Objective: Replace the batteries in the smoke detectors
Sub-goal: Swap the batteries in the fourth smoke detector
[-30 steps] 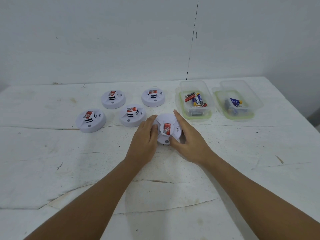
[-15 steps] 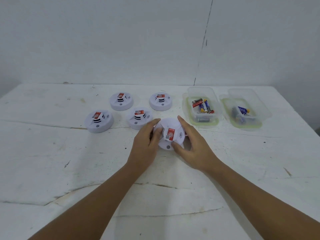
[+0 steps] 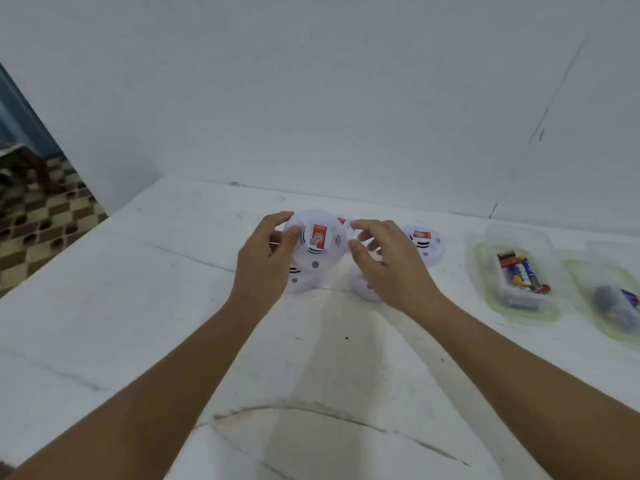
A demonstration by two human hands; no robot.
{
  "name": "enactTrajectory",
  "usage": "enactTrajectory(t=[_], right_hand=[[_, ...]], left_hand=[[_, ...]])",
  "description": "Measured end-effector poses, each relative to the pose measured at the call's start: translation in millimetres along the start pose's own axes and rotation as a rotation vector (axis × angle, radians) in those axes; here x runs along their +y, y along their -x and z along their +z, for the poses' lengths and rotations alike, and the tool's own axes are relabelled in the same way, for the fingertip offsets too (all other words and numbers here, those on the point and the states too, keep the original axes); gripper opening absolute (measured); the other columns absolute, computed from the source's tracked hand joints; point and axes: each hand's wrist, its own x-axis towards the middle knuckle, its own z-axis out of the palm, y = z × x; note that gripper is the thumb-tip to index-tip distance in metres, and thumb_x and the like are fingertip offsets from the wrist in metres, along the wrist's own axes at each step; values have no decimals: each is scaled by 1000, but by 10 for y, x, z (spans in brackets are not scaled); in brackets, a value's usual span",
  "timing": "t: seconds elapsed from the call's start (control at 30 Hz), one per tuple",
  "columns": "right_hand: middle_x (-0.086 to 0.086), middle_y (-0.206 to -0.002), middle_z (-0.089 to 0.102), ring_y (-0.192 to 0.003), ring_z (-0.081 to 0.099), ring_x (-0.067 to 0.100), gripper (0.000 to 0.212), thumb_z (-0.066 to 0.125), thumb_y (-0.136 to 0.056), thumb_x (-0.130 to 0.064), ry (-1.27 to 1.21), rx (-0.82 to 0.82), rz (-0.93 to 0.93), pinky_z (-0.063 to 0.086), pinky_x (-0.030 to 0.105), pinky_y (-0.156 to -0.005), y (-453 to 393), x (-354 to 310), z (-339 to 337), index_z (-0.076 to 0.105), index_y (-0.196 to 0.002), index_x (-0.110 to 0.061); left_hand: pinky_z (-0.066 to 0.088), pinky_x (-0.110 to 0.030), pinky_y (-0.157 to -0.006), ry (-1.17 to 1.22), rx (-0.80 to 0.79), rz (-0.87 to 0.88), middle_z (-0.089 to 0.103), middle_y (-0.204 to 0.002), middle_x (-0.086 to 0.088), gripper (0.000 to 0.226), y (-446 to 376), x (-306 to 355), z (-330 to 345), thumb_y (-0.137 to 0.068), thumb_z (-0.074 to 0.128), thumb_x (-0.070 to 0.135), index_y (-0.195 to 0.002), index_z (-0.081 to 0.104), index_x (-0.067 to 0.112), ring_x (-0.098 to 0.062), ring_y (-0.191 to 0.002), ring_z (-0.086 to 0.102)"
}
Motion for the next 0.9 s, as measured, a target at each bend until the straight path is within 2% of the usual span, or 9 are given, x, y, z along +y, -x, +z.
enactTrajectory(t=[0.07, 0.13, 0.27, 0.4, 0.5, 0.63, 0.77, 0.9], right_hand=[[-4, -114, 61, -103, 59, 15, 30, 59, -102, -31, 106, -55, 3, 47, 29, -89, -292, 15, 135, 65, -131, -25], [1, -120, 62, -110, 58, 22, 34, 59, -102, -31, 223, -138, 12, 42, 29, -94, -544, 67, 233, 64, -134, -24], [10, -136, 55, -125, 50, 30, 46, 61, -101, -31, 388, -262, 84, 40, 34, -100, -858, 116, 307, 56, -146, -26], [7, -150, 41, -138, 38, 29, 58, 64, -98, -37, 477, -400, 190, 42, 40, -108, -1008, 148, 395, 45, -153, -33], [9, -158, 32, -144, 32, 30, 66, 66, -96, -41, 503, -449, 233, 39, 41, -110, -1040, 153, 456, 39, -156, -37], [14, -156, 30, -143, 32, 35, 70, 66, -96, -44, 542, -475, 265, 39, 43, -108, -1074, 150, 505, 34, -157, -37], [15, -149, 35, -137, 36, 37, 73, 66, -94, -48, 566, -498, 309, 41, 44, -106, -1125, 179, 553, 30, -157, -39], [13, -139, 40, -118, 52, 35, 70, 66, -92, -44, 493, -516, 355, 51, 43, -97, -1127, 231, 576, 30, -152, -44]], left_hand=[[58, -36, -86, -2, 38, -24, 73, -95, 3, 22, -310, -112, -147, -101, 62, 40, -121, 68, 33, -13, -88, 68], [59, -46, -91, -3, 63, -52, 75, -96, 7, 23, -605, -218, -253, -98, 63, 44, -118, 70, 34, -16, -94, 69], [57, -41, -91, -55, 58, -147, 74, -103, 2, 27, -1069, -454, -314, -101, 62, 38, -123, 70, 26, -22, -98, 69], [56, -40, -96, -118, 0, -247, 72, -117, 2, 31, -1346, -744, -288, -101, 62, 40, -127, 70, 24, -21, -109, 68], [53, -35, -93, -155, -20, -297, 70, -122, 2, 33, -1436, -896, -277, -101, 62, 42, -128, 69, 24, -23, -109, 66], [40, -28, -89, -267, -21, -294, 61, -118, 6, 31, -1464, -1002, -265, -105, 55, 37, -128, 68, 19, -16, -105, 55], [40, -26, -85, -335, -14, -266, 65, -110, -1, 27, -1492, -1042, -287, -104, 60, 32, -122, 69, 15, -16, -97, 56], [45, -30, -88, -317, -8, -274, 66, -112, -6, 27, -1485, -1037, -320, -100, 65, 33, -120, 69, 15, -21, -103, 60]])
